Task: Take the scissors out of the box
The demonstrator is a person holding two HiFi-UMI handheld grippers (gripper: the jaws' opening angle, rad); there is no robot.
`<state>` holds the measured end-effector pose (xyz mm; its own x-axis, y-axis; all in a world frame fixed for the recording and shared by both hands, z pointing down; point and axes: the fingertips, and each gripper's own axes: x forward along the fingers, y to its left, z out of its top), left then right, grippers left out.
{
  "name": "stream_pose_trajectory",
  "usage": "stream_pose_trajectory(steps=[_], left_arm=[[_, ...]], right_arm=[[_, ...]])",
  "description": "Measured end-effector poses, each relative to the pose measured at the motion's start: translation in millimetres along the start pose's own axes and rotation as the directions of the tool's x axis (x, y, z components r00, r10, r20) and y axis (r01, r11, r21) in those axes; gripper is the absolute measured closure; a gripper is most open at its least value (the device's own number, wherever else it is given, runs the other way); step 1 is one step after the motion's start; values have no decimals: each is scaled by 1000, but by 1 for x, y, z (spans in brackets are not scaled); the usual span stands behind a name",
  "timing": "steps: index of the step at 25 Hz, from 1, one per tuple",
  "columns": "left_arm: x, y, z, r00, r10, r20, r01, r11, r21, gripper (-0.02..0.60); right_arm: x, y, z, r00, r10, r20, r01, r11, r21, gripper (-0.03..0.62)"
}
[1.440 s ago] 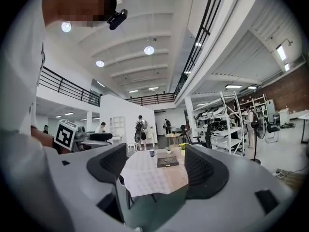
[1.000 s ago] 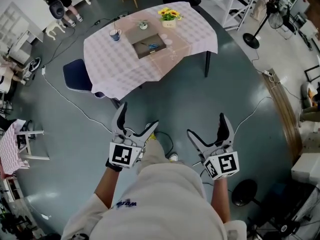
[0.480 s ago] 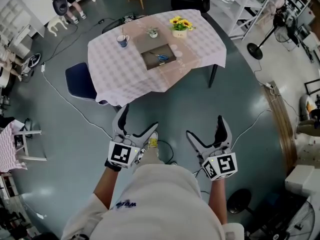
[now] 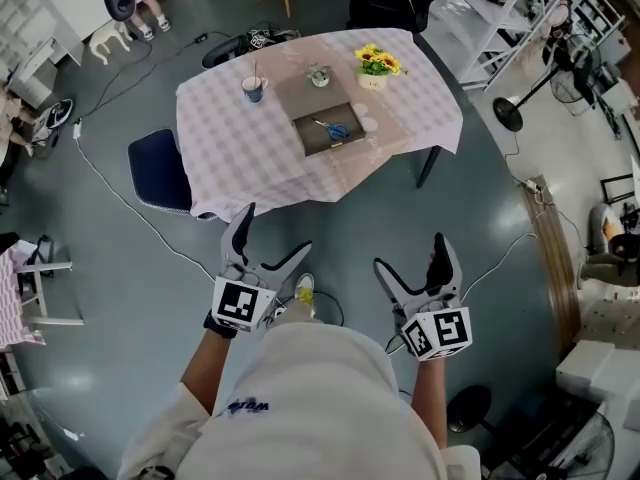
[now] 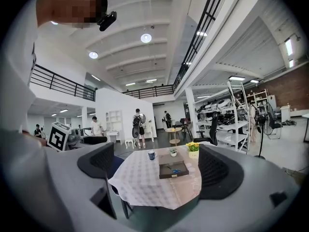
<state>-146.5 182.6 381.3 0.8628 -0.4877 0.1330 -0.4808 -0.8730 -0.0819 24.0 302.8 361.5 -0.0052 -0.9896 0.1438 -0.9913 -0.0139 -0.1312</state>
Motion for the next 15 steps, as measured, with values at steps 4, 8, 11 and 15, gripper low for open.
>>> stream_pose_trajectory(steps=[4, 8, 11, 15], left_arm=[[5, 27, 0, 1000, -4, 8, 4, 1000, -8, 97], [9, 48, -5, 1000, -27, -3, 27, 1000, -15, 97], [19, 63, -14, 999, -34, -18, 34, 999, -4, 98], [26, 74, -20, 998, -54, -17, 53, 998, -23, 98]], right_arm=[[30, 8, 9, 1000, -13, 4, 13, 1000, -10, 48], [54, 18, 14, 1000, -24, 4, 24, 1000, -9, 53], [69, 16, 9, 998, -61, 5, 62, 998, -26, 59], [80, 11, 1, 995, -100, -17, 100, 995, -22, 71]])
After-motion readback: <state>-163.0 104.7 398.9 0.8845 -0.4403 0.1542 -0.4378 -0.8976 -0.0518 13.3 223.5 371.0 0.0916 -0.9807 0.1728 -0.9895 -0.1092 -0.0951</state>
